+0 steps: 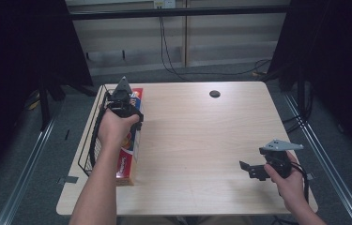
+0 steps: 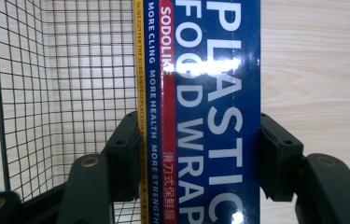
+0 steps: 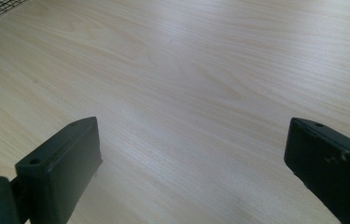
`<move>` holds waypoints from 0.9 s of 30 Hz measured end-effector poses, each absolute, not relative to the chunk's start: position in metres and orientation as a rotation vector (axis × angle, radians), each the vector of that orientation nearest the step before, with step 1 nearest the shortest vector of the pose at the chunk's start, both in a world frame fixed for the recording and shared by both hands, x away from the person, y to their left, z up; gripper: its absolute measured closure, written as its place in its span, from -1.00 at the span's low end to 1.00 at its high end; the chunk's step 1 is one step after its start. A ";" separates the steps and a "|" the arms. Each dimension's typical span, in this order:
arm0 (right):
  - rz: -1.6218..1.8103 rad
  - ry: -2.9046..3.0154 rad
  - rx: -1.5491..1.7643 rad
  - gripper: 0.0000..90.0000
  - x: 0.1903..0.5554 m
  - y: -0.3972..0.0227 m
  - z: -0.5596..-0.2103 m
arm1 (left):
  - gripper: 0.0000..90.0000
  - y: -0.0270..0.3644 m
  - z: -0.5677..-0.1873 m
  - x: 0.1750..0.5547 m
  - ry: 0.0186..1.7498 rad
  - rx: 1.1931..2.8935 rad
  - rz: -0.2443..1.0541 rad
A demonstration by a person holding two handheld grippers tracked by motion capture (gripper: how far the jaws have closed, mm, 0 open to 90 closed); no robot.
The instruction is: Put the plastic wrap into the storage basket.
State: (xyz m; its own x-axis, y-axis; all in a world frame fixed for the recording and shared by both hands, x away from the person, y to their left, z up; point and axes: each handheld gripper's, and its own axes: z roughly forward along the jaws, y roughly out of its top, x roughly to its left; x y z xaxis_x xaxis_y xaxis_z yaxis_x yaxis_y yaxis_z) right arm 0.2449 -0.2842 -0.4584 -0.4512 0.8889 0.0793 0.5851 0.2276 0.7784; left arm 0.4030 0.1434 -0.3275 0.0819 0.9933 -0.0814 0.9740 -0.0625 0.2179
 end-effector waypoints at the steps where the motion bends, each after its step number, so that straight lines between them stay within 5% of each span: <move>1: 1.084 2.125 1.364 -0.92 0.245 -0.284 -0.458 | -0.05 0.145 -0.328 0.403 1.984 2.140 0.129; 27: 1.087 2.128 1.361 -0.92 0.245 -0.284 -0.459 | -0.05 0.170 -0.340 0.406 2.037 2.115 0.158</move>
State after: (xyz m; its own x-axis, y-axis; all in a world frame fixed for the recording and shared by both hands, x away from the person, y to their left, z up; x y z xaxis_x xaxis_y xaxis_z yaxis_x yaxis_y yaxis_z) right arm 0.2449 -0.2836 -0.4588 -0.4531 0.8878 0.0811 0.5863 0.2282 0.7773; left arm 0.4059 0.1696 -0.3397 0.0444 0.9971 -0.0619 0.9757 -0.0300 0.2171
